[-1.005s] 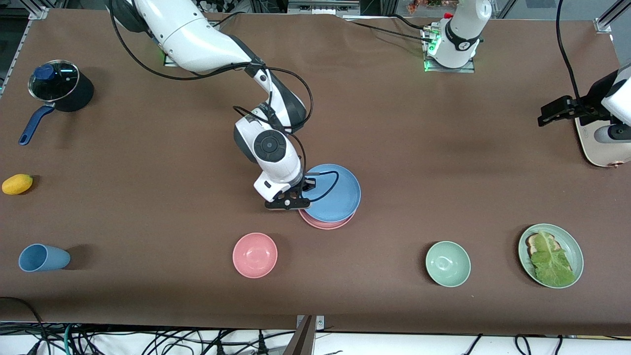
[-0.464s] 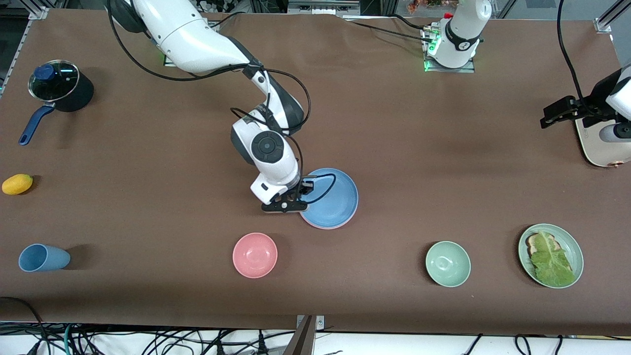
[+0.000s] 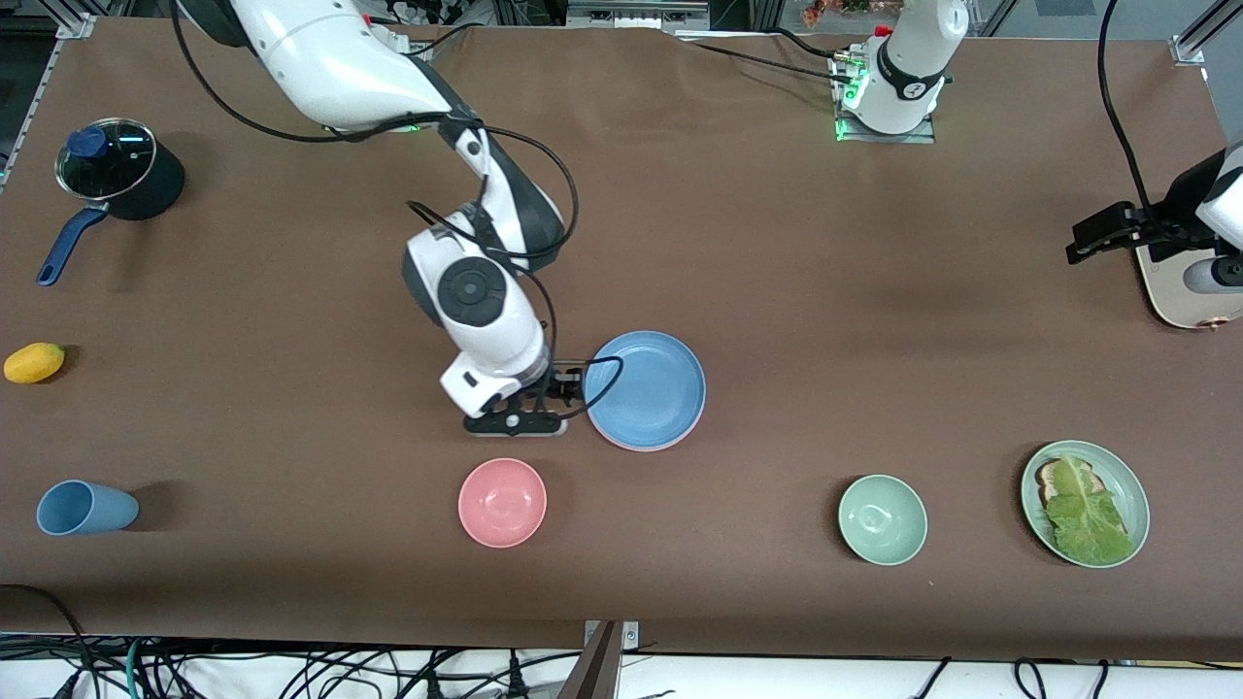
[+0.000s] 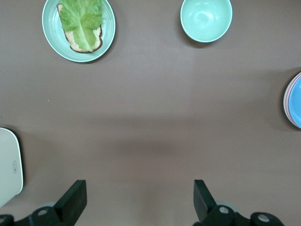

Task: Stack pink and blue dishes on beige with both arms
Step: 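Open the right gripper and draw it back from the plates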

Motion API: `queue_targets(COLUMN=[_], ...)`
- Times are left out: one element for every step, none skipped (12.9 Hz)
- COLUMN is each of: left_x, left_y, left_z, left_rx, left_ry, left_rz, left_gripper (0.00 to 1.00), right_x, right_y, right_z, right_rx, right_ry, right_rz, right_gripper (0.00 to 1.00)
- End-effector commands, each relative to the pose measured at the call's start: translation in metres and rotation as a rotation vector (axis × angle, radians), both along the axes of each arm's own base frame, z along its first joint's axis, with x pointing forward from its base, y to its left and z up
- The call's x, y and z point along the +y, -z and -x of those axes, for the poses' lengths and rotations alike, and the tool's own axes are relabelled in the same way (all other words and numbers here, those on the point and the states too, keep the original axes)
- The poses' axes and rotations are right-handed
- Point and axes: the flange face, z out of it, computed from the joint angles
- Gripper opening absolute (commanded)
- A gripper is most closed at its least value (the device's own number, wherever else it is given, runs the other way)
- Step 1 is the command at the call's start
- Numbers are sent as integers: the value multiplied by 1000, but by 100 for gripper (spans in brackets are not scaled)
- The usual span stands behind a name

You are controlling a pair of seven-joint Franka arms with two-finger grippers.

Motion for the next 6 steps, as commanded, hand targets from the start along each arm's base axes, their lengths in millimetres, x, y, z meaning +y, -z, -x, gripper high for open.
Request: queue_targets(left_x=[0, 2, 2, -2, -1, -2], left_y=[-7, -8, -7, -8, -8, -9], left_z=[-8, -7, -8, -9, -8, -9], left_rx=[-14, -14, -13, -19, -22, -26], left_ry=[18, 18, 20, 24, 22, 24], left_rz=[18, 21, 21, 21, 21, 20], left_gripper=[100, 100, 100, 100, 100, 100], right_x=[-66, -89, -108, -123, -144, -163], right_y=[-52, -62, -73, -76, -79, -86], right_z=[-16, -20, -21, -21, -21, -23], right_rx=[4, 17, 40, 64, 78, 87], right_ry=[75, 90, 85, 70, 38, 23], right_rz=[77, 105, 131, 154, 161, 141], right_gripper=[100, 100, 100, 100, 100, 100])
